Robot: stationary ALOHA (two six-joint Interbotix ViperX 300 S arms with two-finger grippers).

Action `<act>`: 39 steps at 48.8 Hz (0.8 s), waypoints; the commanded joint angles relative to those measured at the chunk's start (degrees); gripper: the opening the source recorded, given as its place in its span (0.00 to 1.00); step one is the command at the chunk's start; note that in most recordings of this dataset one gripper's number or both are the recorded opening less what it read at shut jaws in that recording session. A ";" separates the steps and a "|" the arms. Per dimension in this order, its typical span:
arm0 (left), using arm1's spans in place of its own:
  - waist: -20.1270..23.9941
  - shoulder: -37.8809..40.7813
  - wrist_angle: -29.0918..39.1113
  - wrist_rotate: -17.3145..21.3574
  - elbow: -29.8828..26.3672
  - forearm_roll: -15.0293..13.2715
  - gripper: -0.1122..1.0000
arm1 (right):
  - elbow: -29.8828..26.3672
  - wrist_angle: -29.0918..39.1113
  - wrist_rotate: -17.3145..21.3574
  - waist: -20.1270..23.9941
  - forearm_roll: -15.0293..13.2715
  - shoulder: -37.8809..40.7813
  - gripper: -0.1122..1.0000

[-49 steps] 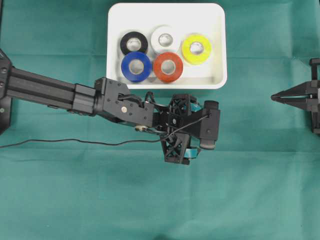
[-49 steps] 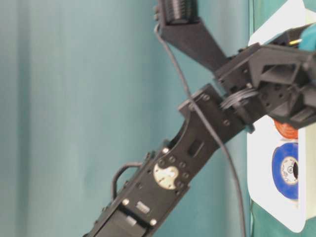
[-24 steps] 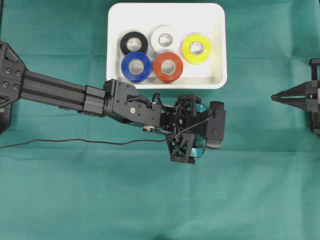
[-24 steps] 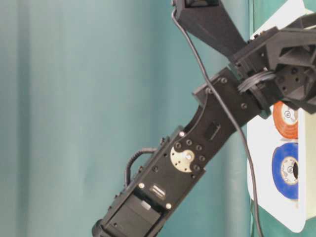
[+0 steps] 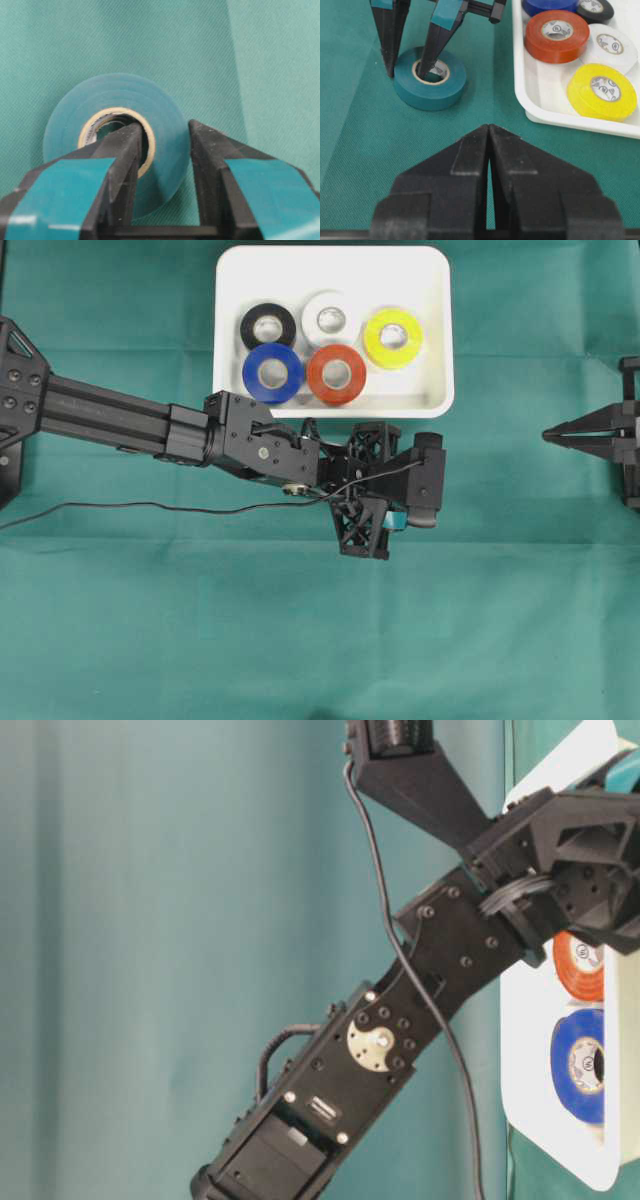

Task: Put the tape into the white case with the left arm.
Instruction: 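Lower the left gripper onto the teal tape and grasp it, then lift the teal tape and carry it into the tray's right side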

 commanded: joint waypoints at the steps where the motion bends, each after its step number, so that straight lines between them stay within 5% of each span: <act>1: -0.35 -3.52 0.00 -0.09 -0.35 0.09 0.33 | -0.53 -0.62 0.09 0.00 -0.09 0.26 0.02; 39: 0.79 -14.06 7.56 0.09 0.62 0.26 0.33 | -0.53 -0.62 0.09 -0.09 -0.09 0.26 0.02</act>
